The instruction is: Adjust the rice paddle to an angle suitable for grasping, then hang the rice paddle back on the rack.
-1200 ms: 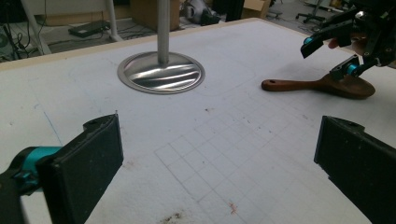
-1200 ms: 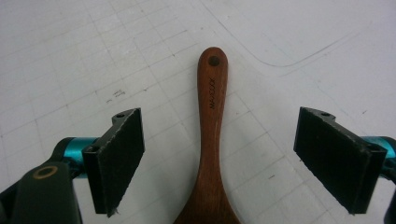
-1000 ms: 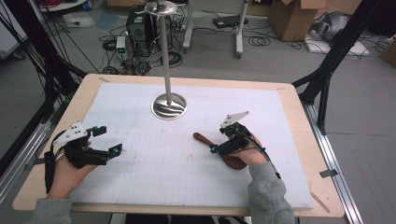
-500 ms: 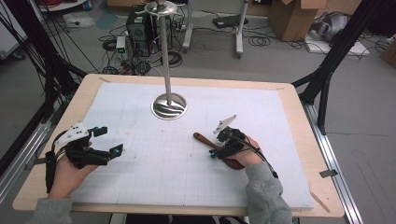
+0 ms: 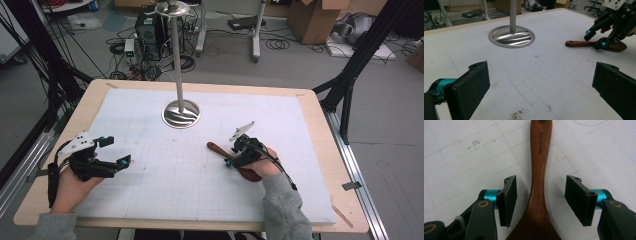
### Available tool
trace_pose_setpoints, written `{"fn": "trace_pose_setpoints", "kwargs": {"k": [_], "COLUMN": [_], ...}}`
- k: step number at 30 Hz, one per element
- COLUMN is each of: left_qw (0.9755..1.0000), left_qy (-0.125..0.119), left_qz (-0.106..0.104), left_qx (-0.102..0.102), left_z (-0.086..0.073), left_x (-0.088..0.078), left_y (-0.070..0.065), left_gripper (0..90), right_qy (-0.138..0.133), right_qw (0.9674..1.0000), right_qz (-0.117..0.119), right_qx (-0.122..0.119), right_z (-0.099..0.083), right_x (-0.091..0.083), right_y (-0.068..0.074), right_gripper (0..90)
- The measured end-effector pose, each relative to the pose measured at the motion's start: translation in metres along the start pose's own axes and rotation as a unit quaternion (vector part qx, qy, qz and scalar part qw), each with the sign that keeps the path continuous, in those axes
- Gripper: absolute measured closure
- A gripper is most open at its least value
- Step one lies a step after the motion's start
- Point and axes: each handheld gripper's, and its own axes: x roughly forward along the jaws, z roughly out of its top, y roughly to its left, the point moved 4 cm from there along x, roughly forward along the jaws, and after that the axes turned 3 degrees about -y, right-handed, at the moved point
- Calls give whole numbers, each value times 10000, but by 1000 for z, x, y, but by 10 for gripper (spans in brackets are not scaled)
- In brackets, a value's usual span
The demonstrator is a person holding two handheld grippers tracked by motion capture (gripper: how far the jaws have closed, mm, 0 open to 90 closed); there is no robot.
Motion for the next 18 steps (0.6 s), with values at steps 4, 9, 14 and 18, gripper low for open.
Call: {"fn": "trace_pose_setpoints", "kwargs": {"k": [4,9,14,18], "left_qw": [10000,10000,10000,10000], "left_qy": [26,44,30,48], "left_qz": [-21,-10,-15,-10], "left_qx": [19,-17,9,-10], "left_z": [0,-2,-1,-1], "left_x": [1,1,1,1], "left_y": [-1,0,0,0], "left_gripper": [17,17,17,17], "right_qy": [-3,15,55,104], "right_qw": [10000,10000,9999,9999], "right_qz": [-6,-21,-29,-52], "right_qx": [35,67,108,117], "right_z": [0,0,1,1], "right_x": [0,-1,-1,-2], "right_y": [0,0,1,2], "right_gripper": [432,498,533,562]}}
